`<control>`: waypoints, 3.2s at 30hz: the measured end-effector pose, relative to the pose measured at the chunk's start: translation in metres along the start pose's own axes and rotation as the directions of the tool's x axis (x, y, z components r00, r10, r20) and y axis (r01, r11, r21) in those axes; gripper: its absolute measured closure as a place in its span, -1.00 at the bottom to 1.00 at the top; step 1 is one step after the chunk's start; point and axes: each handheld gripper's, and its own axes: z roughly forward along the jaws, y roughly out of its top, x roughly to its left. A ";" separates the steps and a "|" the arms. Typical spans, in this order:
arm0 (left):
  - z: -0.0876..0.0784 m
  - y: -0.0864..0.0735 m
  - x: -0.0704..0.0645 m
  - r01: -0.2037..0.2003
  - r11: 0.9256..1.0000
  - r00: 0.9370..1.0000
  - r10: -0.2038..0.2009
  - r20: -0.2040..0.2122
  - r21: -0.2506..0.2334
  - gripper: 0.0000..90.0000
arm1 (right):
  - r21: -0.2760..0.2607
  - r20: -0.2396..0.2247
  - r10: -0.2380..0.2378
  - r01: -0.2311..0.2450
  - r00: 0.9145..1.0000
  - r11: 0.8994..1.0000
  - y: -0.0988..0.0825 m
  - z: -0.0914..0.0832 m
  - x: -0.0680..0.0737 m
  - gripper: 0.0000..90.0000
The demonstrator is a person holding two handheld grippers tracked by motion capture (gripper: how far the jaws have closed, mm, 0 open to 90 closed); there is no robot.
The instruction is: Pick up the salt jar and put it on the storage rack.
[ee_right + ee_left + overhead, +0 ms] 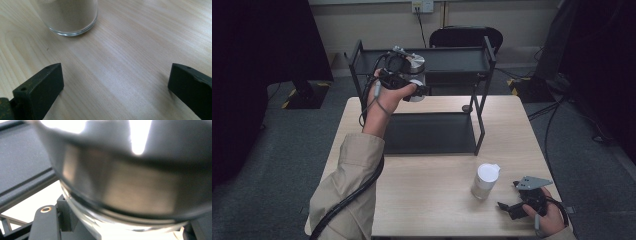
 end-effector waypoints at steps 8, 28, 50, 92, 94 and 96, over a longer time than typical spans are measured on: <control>-0.004 0.014 0.003 -0.006 1.000 1.000 0.006 -0.011 0.008 -0.32 | 0.000 0.000 0.001 -0.001 1.000 1.000 0.000 0.000 0.000 -1.00; -0.005 0.041 0.015 0.011 1.000 0.999 -0.011 -0.044 -0.004 -0.32 | 0.001 0.000 0.001 -0.001 1.000 1.000 0.000 0.000 0.000 -1.00; 0.028 0.072 0.026 0.043 0.999 0.994 -0.043 -0.103 0.000 -0.32 | 0.000 -0.001 0.001 -0.001 1.000 1.000 0.000 0.000 0.000 -1.00; 0.045 0.063 0.028 0.110 0.993 0.984 -0.115 -0.138 -0.042 -0.77 | 0.000 0.000 0.001 -0.001 1.000 1.000 0.000 0.000 0.000 -1.00; 0.042 0.063 0.027 0.110 0.993 0.985 -0.115 -0.131 -0.042 -0.79 | 0.000 0.000 0.001 -0.001 1.000 1.000 0.000 0.000 0.000 -1.00; 0.040 0.062 0.023 0.111 0.993 0.984 -0.117 -0.136 -0.046 -0.86 | 0.001 0.000 0.001 -0.001 1.000 1.000 0.000 0.000 0.000 -1.00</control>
